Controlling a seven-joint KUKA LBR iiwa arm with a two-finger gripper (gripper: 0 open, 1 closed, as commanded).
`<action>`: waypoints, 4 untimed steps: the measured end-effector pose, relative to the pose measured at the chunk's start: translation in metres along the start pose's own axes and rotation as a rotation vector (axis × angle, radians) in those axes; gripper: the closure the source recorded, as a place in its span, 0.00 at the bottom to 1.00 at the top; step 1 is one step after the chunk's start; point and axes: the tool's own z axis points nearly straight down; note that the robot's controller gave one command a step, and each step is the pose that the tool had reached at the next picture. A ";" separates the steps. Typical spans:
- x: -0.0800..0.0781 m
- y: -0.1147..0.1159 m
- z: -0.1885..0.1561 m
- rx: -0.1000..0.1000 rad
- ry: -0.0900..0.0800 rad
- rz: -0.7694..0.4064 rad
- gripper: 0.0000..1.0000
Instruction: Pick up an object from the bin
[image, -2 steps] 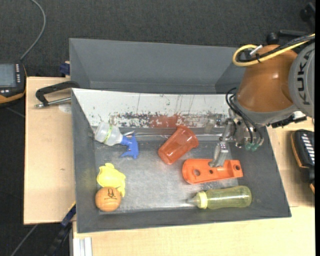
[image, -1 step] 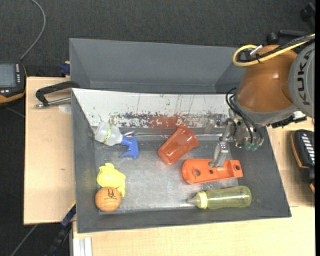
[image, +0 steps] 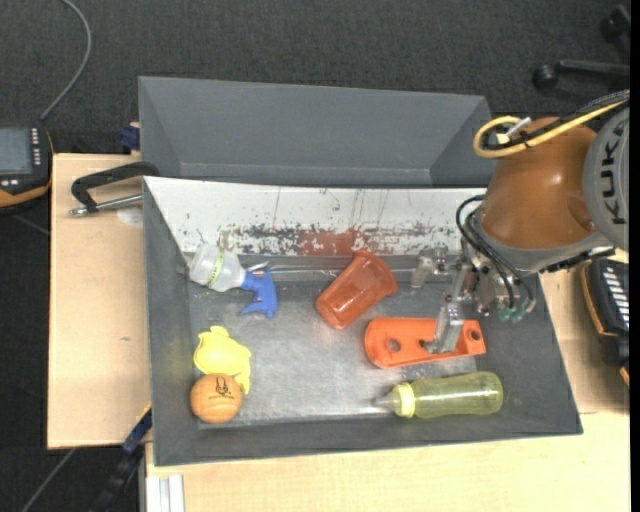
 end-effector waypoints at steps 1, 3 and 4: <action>0.003 -0.014 0.011 0.000 0.000 -0.170 0.00; 0.008 -0.029 0.053 -0.001 -0.004 -0.155 0.00; -0.017 -0.012 0.080 -0.001 -0.011 -0.207 1.00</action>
Offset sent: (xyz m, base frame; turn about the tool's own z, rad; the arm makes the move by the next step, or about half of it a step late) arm 0.0056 -0.0267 -0.0249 -0.1639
